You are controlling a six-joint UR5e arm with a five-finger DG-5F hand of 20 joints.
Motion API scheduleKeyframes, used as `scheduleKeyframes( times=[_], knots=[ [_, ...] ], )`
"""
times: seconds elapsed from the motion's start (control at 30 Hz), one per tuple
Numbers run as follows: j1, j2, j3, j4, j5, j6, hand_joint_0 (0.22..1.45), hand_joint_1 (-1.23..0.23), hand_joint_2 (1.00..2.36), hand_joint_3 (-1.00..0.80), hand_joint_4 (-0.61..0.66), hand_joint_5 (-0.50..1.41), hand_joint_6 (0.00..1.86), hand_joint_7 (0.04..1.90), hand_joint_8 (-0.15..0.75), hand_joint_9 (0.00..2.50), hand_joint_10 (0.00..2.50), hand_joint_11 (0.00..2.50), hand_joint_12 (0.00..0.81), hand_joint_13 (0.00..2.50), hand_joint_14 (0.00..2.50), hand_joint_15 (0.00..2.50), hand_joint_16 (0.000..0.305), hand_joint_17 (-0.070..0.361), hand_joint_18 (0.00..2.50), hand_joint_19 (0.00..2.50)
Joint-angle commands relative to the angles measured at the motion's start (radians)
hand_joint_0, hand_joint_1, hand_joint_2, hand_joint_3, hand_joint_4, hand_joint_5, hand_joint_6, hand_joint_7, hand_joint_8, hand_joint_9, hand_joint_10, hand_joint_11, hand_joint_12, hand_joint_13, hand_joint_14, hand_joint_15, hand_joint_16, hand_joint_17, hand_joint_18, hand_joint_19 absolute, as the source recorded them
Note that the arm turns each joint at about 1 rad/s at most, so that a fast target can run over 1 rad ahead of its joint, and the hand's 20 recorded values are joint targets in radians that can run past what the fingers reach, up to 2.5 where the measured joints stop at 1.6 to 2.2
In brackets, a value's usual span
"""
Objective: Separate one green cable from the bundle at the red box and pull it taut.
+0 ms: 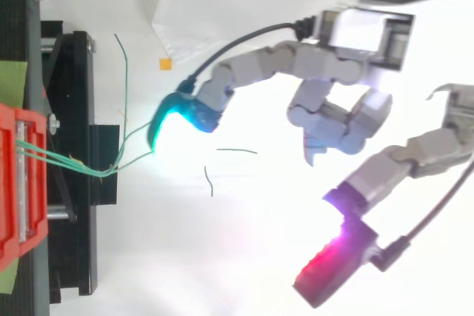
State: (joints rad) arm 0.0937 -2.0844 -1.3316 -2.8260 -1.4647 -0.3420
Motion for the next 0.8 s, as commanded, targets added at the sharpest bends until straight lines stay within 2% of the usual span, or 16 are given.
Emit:
scheduleKeyframes(
  times=[0.0, 0.17, 0.27, 0.43, 0.6, 0.63, 0.7, 0.77],
  knots=[
    [-0.003, -0.026, 0.023, 0.005, -0.003, 0.047, 0.39, -0.69, 1.0, -0.5, 0.31, -0.16, 0.5, 0.74, 0.427, 1.38, 2.5, 1.77, 0.56, 1.42, 2.5, 1.6, 0.085, 0.19, 1.91, 0.17],
    [-0.009, -0.026, 0.023, 0.0, 0.001, 0.058, 0.4, -0.68, 1.0, -0.5, 0.31, -0.16, 0.5, 0.73, 0.426, 1.38, 2.5, 1.78, 0.56, 1.41, 2.5, 1.6, 0.084, 0.189, 1.91, 0.16],
    [-0.015, -0.026, 0.023, -0.001, 0.01, 0.093, 0.4, -0.68, 1.0, -0.5, 0.31, -0.17, 0.5, 0.74, 0.429, 1.38, 2.5, 1.79, 0.567, 1.42, 2.5, 1.6, 0.084, 0.189, 1.91, 0.16],
    [-0.023, -0.026, 0.023, -0.003, 0.007, 0.103, 0.4, -0.68, 1.0, -0.5, 0.31, -0.16, 0.5, 0.73, 0.427, 1.38, 2.5, 1.77, 0.56, 1.42, 2.5, 1.6, 0.084, 0.189, 1.91, 0.16],
    [-0.038, -0.086, 0.023, 0.02, -0.009, 0.107, 0.4, -0.68, 1.0, -0.5, 0.3, -0.16, 0.5, 0.74, 0.426, 1.38, 2.5, 1.78, 0.566, 1.42, 2.5, 1.61, 0.084, 0.189, 1.91, 0.16],
    [-0.038, -0.086, 0.023, 0.02, -0.009, 0.107, 0.4, -0.69, 1.0, -0.5, 0.31, -0.16, 0.5, 0.73, 0.428, 1.38, 2.5, 1.77, 0.567, 1.42, 2.5, 1.6, 0.084, 0.188, 1.91, 0.16],
    [-0.04, -0.089, 0.023, 0.065, -0.019, 0.107, 0.4, -0.69, 1.0, -0.5, 0.31, -0.16, 0.5, 0.74, 0.428, 1.38, 2.5, 1.77, 0.567, 1.42, 2.5, 1.6, 0.084, 0.19, 1.91, 0.16],
    [-0.04, -0.091, 0.023, 0.073, -0.02, 0.107, 0.4, -0.69, 1.0, -0.5, 0.31, -0.17, 0.5, 0.74, 0.428, 1.38, 2.5, 1.77, 0.567, 1.42, 2.5, 1.61, 0.084, 0.189, 1.91, 0.16]
  ],
)
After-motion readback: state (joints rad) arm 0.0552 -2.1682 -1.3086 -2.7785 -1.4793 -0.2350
